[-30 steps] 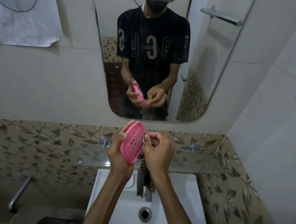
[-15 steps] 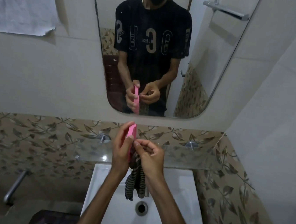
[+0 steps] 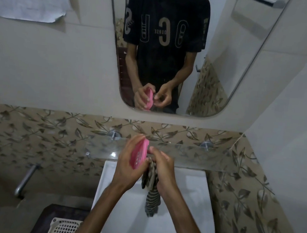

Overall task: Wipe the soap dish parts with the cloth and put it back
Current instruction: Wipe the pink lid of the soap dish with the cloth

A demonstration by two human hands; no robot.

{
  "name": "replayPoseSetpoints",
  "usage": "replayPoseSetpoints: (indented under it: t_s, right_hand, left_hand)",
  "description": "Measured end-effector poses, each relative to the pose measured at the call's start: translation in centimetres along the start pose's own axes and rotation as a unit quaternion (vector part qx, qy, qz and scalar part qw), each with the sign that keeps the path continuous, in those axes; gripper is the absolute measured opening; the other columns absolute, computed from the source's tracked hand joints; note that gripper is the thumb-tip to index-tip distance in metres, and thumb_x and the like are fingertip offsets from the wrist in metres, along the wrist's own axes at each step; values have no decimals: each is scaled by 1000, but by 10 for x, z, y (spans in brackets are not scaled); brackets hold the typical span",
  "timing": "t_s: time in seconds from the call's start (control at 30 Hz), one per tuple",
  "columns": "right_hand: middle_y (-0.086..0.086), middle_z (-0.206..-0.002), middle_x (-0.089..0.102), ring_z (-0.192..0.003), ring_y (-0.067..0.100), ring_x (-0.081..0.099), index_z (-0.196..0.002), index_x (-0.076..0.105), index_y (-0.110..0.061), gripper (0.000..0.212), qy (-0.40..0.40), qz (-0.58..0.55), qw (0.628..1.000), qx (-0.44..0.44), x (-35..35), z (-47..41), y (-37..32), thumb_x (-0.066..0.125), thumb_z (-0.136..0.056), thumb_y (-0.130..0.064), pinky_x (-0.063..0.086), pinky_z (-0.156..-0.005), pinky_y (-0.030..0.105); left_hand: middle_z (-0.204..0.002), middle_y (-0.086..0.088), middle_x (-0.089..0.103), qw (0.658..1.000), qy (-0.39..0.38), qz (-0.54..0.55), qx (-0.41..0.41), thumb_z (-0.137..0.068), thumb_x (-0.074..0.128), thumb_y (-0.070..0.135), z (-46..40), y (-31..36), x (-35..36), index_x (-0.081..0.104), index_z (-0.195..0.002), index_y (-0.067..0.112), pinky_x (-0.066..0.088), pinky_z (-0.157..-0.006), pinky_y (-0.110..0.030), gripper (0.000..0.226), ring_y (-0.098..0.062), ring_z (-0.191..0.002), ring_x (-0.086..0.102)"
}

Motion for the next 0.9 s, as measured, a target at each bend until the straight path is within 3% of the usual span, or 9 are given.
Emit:
replayPoseSetpoints:
  t_s: [0.1,0.23,0.3,0.37,0.5,0.6,0.7,0.8,0.9]
  right_hand:
    - [16,-88,82,-75,24,80,-97,82,-11,38,-5,46,998,31,-2,0,13,75,-93,-48,62,-60,26]
    - [5,-79,81,-71,21,77,-80,81,-14,19,-17,108,993,31,-7,-2,27,78,-92,-27,57,-63,22]
    - [-1,-65,74,-61,14,70,-61,76,-21,32,-21,143,989,24,-11,-5,38,73,-93,-17,53,-56,19]
    - [-2,-62,71,-57,11,68,-58,75,-22,35,-25,165,985,35,-14,-6,50,71,-93,-16,51,-55,18]
    - [2,-67,75,-61,14,71,-65,79,-20,28,-31,176,981,81,-23,-9,78,76,-92,-23,54,-59,21]
    - [3,-67,75,-60,17,70,-71,79,-16,22,7,193,973,129,-33,-14,107,79,-90,-27,53,-56,21]
    - [8,-66,72,-54,20,65,-84,74,-6,18,46,160,968,189,-38,-22,139,82,-88,-22,51,-51,21]
    - [14,-72,69,-58,24,61,-99,73,2,26,90,92,963,237,-35,-30,162,84,-87,-17,52,-61,29]
    - [18,-83,69,-71,29,63,-113,69,1,36,123,36,958,257,-33,-40,176,84,-88,-18,53,-74,38]
  left_hand:
    - [-157,3,49,996,-55,-62,14,-88,75,36,11,-7,-1,45,-154,19,44,-118,-38,74,-22,-145,48]
    - [-161,7,43,988,-122,-94,22,-85,81,33,32,-18,-1,41,-157,20,41,-120,-33,83,-18,-149,44]
    - [-165,9,38,982,-153,-111,20,-86,80,37,42,-24,-3,35,-160,24,38,-122,-34,87,-15,-152,38]
    - [-167,10,34,978,-166,-126,12,-86,81,40,50,-31,-7,31,-162,25,37,-123,-36,92,-14,-155,33]
    - [-169,7,31,975,-146,-166,5,-85,82,48,71,-49,-23,31,-162,23,33,-123,-33,96,-15,-156,32]
    - [-169,4,33,972,-142,-182,-39,-84,83,54,97,-76,-40,34,-161,19,28,-124,-29,97,-14,-156,30]
    - [-162,0,45,968,-115,-188,-123,-88,75,54,121,-108,-60,49,-152,15,30,-122,-26,80,-14,-151,40]
    - [-144,-9,60,946,-90,-225,-214,-83,69,39,123,-137,-68,63,-136,6,46,-111,-40,63,-31,-134,58]
    - [-146,-11,57,911,-131,-279,-274,-83,77,17,100,-159,-59,57,-140,6,50,-99,-41,62,-37,-128,60]
Point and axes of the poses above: each hand's wrist, its own z-axis away from the middle knuckle, its own x-axis out of the palm, y = z × x, the point moved 6 cm from there along -z, towards the middle knuckle
